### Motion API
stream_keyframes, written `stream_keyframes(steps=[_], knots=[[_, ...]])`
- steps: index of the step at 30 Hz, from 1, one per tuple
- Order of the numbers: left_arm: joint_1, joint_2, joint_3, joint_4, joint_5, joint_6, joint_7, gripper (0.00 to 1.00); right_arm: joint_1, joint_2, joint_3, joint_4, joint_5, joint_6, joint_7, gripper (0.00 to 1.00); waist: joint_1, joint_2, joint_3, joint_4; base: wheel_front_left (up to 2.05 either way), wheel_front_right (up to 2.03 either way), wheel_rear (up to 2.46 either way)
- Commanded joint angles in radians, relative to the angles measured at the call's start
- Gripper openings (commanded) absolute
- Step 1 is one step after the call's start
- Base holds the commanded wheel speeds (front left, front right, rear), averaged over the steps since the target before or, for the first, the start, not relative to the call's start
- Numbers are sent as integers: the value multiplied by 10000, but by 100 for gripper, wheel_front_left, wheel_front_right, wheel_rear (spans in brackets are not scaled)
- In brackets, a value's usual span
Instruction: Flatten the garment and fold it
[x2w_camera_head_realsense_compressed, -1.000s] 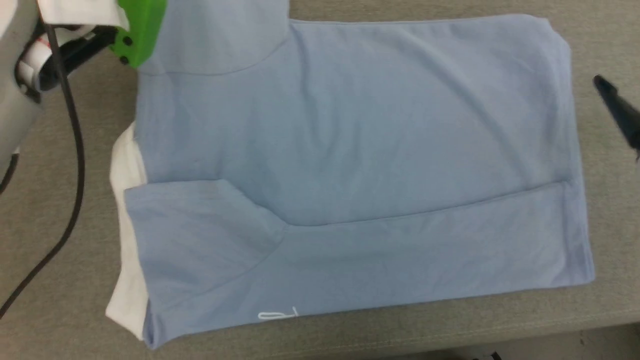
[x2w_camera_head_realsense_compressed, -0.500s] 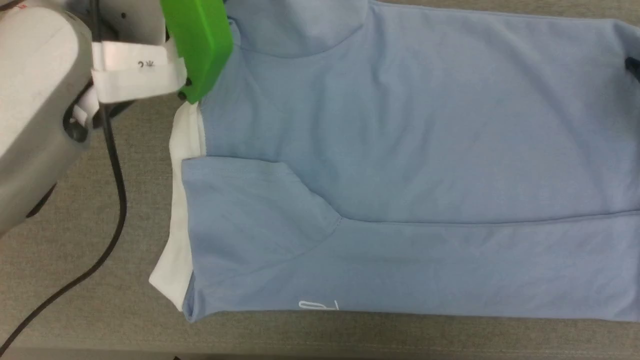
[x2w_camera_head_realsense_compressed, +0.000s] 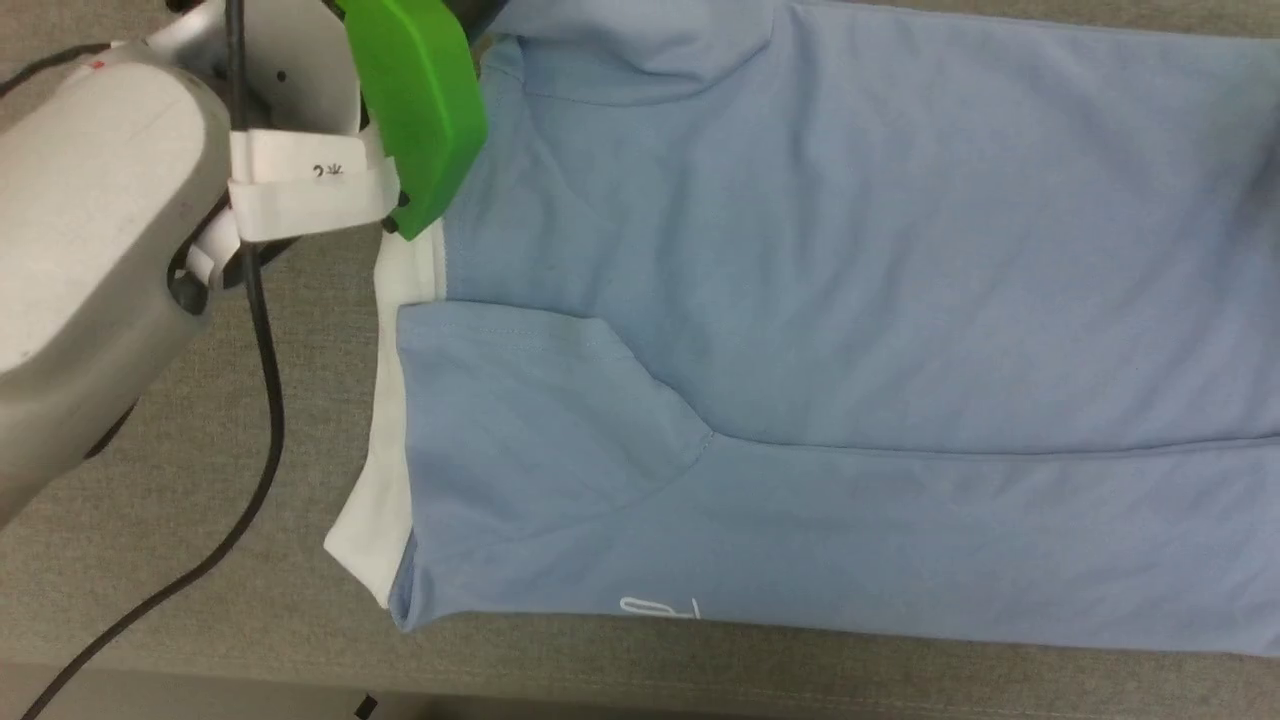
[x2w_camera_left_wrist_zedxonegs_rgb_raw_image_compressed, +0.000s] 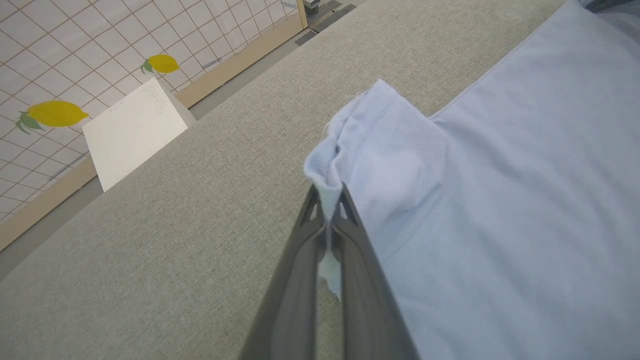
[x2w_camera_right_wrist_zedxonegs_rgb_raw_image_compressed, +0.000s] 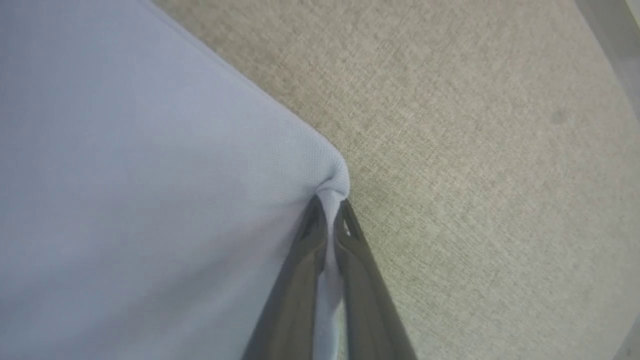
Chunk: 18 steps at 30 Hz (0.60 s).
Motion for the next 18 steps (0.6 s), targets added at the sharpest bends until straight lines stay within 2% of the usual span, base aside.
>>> stream_keyframes(steps=[1, 10, 18], knots=[[192, -44, -8, 105, -19, 68, -122, 0, 320, 362, 294, 451, 132, -11, -219, 0, 1, 0, -231, -107, 0, 0, 0], [1015, 77, 48, 746, -296, 393, -709, 0, 680, 807, -317, 1177, 734, -11, -2403, 0, 1, 0, -1508, -468, 0, 0, 0], [2201, 463, 172, 529, -769, 1034, -1199, 0, 2068, 900, -1117, 1263, 1159, -11, -3683, 0, 1, 0, -2694, -536, 0, 0, 0]])
